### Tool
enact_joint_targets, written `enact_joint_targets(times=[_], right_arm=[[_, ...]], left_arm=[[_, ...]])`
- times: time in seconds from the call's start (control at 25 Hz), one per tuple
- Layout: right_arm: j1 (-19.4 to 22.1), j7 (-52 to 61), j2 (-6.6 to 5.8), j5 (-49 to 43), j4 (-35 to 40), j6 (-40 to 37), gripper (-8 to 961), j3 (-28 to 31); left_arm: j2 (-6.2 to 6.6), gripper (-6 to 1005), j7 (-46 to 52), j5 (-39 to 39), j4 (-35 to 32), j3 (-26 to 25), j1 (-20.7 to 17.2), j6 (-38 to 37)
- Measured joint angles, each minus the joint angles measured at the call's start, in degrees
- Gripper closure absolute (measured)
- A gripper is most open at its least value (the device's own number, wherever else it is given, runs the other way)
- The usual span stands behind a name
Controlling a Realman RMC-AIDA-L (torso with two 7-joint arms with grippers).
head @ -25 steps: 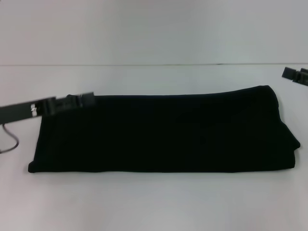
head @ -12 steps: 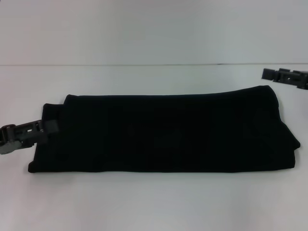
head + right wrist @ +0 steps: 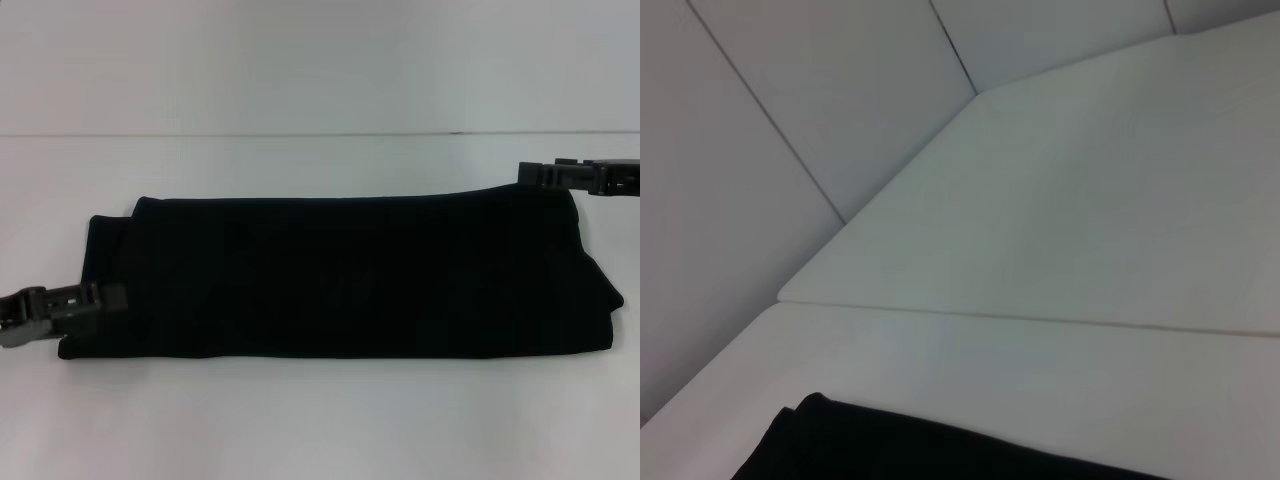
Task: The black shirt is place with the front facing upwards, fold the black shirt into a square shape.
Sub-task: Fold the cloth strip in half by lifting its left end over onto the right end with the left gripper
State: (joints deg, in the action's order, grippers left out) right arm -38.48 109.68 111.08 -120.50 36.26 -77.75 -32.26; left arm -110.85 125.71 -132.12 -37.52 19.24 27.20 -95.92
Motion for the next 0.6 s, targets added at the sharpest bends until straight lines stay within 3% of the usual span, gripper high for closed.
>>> enact_joint_targets(times=[0.24, 0.6], right_arm=[[-0.7, -0.01, -0.16, 0.0, 0.07, 1.73, 7, -0.09], [-1.63, -0.49, -0.18, 0.0, 0.13, 3.52, 8, -0.26]], left_arm=[[1.48, 36, 5.06, -3.56, 0.2, 2.44, 1.01, -0.64], [1.85, 36, 10.2, -8.23, 0.59, 2.58, 2.13, -0.05]])
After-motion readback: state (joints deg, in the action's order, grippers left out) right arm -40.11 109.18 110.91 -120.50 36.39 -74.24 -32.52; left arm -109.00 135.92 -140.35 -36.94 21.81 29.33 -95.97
